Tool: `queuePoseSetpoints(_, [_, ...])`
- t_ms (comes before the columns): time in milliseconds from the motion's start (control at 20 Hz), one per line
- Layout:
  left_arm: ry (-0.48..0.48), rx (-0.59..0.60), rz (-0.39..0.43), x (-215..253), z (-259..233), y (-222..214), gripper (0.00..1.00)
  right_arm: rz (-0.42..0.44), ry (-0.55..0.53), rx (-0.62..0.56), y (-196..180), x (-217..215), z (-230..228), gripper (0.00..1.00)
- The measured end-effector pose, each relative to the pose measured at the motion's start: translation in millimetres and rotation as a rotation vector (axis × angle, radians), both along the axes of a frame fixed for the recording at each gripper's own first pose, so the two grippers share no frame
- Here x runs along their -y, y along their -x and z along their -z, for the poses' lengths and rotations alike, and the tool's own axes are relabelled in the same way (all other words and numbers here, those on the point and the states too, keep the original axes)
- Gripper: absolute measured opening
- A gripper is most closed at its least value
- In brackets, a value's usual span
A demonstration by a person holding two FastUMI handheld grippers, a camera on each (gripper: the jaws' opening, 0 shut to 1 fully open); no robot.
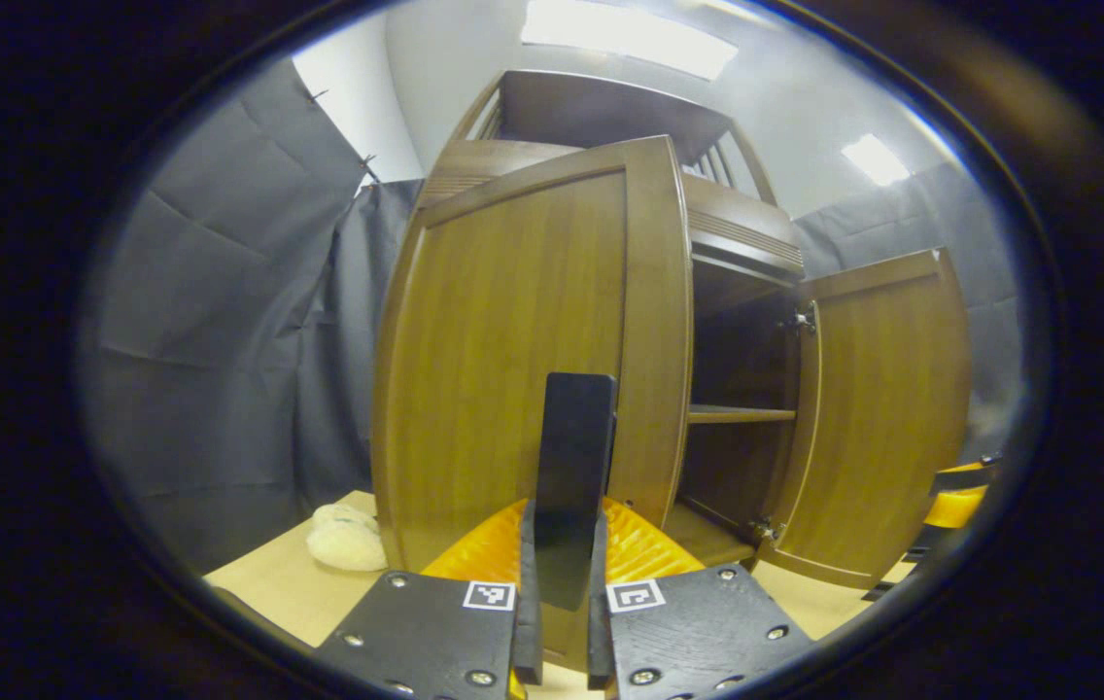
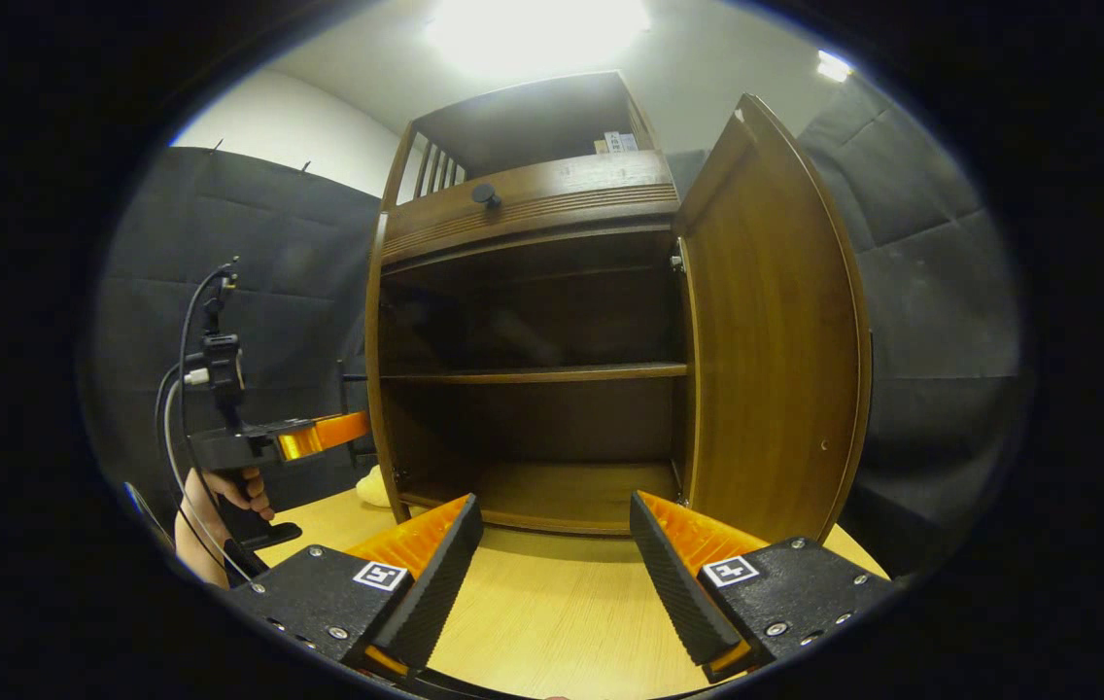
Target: Open the right door of the double-door shoe cabinet with the right hand, and open the left door with the left hand.
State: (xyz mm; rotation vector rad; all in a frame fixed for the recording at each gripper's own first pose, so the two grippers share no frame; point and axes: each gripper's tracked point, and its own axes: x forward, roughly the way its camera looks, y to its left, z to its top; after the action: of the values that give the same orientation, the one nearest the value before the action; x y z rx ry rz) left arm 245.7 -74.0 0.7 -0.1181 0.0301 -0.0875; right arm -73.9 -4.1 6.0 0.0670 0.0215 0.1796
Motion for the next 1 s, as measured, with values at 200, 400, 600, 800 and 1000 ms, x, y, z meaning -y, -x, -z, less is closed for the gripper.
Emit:
queuePoseSetpoints(200, [0.006, 0.022, -0.044, 1.3, 2.9, 0.3, 0.19, -0.012, -0.006, 0.005, 1.2, -1.2, -2.4, 0.94])
queuePoseSetpoints(400, [0.009, 0.032, -0.061, -3.6, 1.8, 1.8, 0.18, -0.033, -0.001, -0.006, -2.7, 2.6, 6.8, 0.94])
queuePoseSetpoints(600, [-0.037, 0.038, -0.099, -21.6, 0.9, 2.5, 0.13, -0.041, 0.004, -0.034, -9.1, 0.3, 14.6, 0.94])
queuePoseSetpoints(800, [-0.085, 0.028, -0.131, -46.9, 5.8, 5.0, 0.12, -0.02, 0.008, -0.049, -19.4, -4.0, 23.6, 0.94])
queuePoseSetpoints(1000, [-0.105, 0.029, -0.103, -48.5, 6.8, 6.5, 0.08, 0.03, 0.041, -0.04, -27.8, 6.0, 18.3, 0.94])
